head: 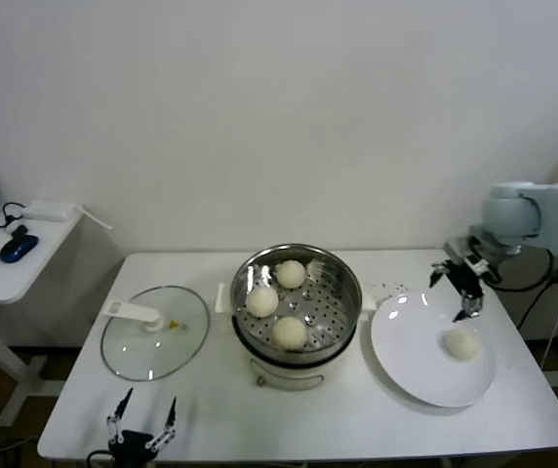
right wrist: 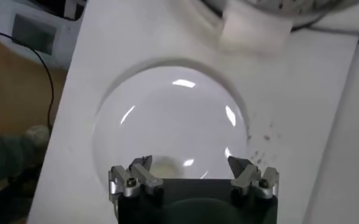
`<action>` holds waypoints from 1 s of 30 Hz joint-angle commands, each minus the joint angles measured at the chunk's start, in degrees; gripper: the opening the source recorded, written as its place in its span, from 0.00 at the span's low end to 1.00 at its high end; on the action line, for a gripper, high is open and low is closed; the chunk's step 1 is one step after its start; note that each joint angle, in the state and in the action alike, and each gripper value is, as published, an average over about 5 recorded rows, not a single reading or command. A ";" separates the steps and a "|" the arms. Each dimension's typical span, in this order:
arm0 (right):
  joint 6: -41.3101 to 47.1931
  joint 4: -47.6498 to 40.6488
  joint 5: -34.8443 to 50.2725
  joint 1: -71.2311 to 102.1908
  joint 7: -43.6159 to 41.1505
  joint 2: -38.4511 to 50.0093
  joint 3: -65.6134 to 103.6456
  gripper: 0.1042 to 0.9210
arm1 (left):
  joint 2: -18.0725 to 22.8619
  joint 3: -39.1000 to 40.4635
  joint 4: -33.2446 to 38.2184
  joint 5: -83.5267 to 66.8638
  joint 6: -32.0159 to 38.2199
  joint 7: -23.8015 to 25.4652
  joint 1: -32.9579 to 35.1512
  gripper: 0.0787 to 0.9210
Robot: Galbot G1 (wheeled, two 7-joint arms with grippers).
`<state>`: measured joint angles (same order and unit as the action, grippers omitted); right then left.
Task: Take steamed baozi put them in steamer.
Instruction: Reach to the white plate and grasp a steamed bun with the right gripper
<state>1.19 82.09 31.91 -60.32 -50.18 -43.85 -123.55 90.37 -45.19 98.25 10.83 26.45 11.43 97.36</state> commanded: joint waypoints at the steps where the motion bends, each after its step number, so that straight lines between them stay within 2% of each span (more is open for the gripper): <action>1: 3.99 -6.98 -6.90 12.82 -1.02 7.68 7.79 0.88 | 0.53 -0.06 -0.39 0.84 0.17 -0.46 0.05 0.88; 14: 1.61 -19.18 -13.03 31.72 -1.23 6.41 23.18 0.88 | 1.74 -0.81 -0.48 1.90 0.54 -0.94 0.93 0.88; 30: 1.74 -23.99 -15.73 39.38 -0.79 4.30 31.24 0.88 | 1.79 -1.11 -1.13 2.34 0.61 -1.01 0.89 0.88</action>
<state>2.92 61.56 18.16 -27.11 -51.02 -39.45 -97.80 92.19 -46.26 97.29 12.93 27.02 10.48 98.28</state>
